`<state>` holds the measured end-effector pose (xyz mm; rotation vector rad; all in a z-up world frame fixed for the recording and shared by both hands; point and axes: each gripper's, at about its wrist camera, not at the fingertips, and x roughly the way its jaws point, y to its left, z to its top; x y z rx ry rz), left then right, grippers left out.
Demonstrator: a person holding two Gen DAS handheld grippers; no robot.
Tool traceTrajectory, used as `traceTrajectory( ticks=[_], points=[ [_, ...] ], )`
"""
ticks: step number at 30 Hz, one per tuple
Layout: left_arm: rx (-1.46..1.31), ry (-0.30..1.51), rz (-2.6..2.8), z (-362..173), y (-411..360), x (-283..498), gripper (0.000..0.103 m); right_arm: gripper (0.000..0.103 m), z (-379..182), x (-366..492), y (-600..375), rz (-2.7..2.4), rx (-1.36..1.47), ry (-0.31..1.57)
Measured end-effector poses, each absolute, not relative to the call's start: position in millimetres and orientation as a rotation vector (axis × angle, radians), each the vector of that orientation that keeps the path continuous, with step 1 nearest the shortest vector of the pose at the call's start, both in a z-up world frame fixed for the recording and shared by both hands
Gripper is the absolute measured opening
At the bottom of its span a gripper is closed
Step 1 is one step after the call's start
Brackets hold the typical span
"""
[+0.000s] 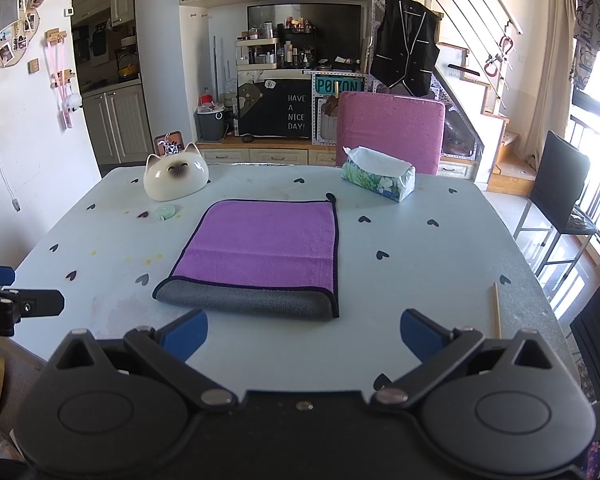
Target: Fold towel
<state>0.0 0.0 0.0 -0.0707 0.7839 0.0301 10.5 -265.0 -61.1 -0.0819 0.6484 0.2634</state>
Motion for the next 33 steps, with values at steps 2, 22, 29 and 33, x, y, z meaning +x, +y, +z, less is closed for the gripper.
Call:
traceTrajectory(
  ticks=[2,22,29,33],
  points=[
    [-0.07,0.784,0.03,0,0,0,0.103,0.103,-61,11,-265,0.264,-0.081,0.648],
    [-0.075,0.775,0.028,0,0,1,0.103,0.103,-62,10,-266,0.265,-0.081,0.647],
    [-0.072,0.756,0.035,3,-2,10,0.103,0.103,-64,18,-271,0.264,-0.062,0.645],
    [-0.051,0.742,0.048,10,-3,22,0.103,0.103,-63,26,-270,0.261,-0.063,0.627]
  ],
)
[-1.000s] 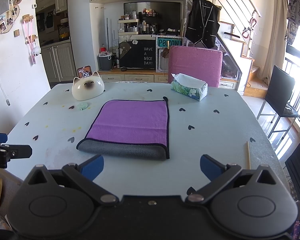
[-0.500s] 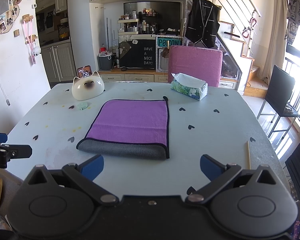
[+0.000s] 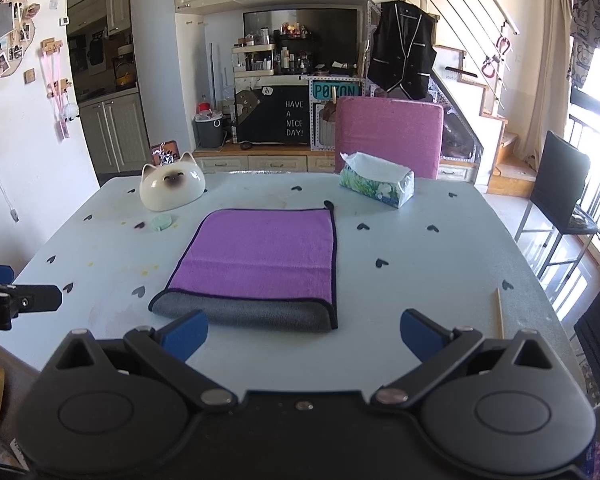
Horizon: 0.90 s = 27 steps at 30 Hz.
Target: Fold towel
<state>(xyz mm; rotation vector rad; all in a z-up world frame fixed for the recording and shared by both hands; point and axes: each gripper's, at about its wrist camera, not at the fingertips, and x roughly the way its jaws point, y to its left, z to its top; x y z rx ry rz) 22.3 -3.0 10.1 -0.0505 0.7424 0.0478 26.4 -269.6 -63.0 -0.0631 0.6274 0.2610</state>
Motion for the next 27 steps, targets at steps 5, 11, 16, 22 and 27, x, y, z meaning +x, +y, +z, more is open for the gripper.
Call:
traceTrajectory(
  ticks=[5,11,16,22,27],
  points=[
    [-0.037,0.725,0.059,12,-1,43,0.103,0.103,-61,45,-269,0.256,-0.081,0.605],
    [-0.04,0.742,0.074,3,6,78,0.103,0.103,-66,80,-267,0.254,-0.068,0.589],
    [-0.055,0.775,0.084,-14,16,111,0.103,0.103,-77,112,-268,0.262,-0.042,0.588],
    [-0.046,0.802,0.119,-41,25,148,0.103,0.103,-94,149,-267,0.274,-0.017,0.574],
    [-0.062,0.833,0.144,-71,35,179,0.103,0.103,-115,185,-265,0.278,0.014,0.599]
  ],
)
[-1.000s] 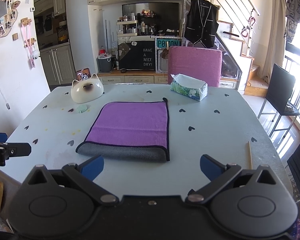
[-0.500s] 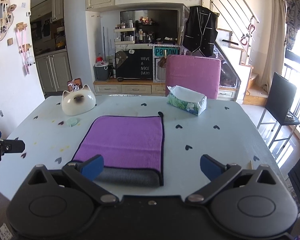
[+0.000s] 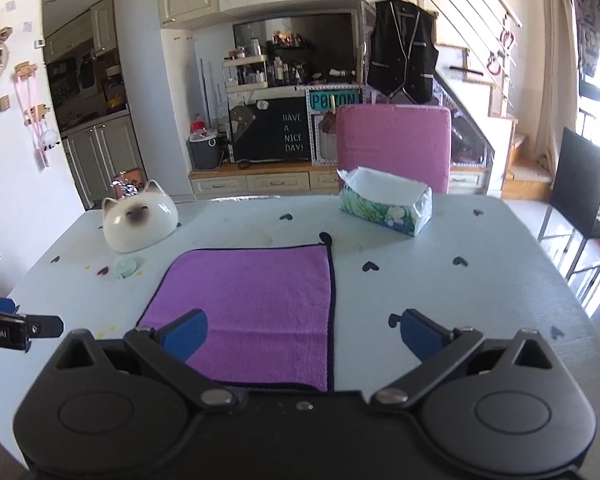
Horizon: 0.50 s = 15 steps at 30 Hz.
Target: Fold towel
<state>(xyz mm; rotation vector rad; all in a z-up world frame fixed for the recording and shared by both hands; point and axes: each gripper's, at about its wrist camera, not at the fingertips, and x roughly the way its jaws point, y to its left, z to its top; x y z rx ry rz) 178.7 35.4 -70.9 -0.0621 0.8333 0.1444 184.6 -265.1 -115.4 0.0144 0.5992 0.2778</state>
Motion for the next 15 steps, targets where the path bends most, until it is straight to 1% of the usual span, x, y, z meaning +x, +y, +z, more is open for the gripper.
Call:
traceTrajectory(
  ticks=[7,11,13,15],
  points=[
    [-0.163,0.84,0.133,-111,48,202,0.103,0.103,-160,223,-259,0.286,0.019,0.669],
    [-0.124,0.864,0.13,-133,47,209,0.103,0.102,-190,240,-262,0.274,0.071,0.725],
    [-0.105,0.868,0.129,-142,46,210,0.103,0.096,-203,243,-262,0.269,0.068,0.728],
    [-0.086,0.867,0.126,-150,45,209,0.103,0.088,-215,246,-261,0.279,0.057,0.751]
  ],
)
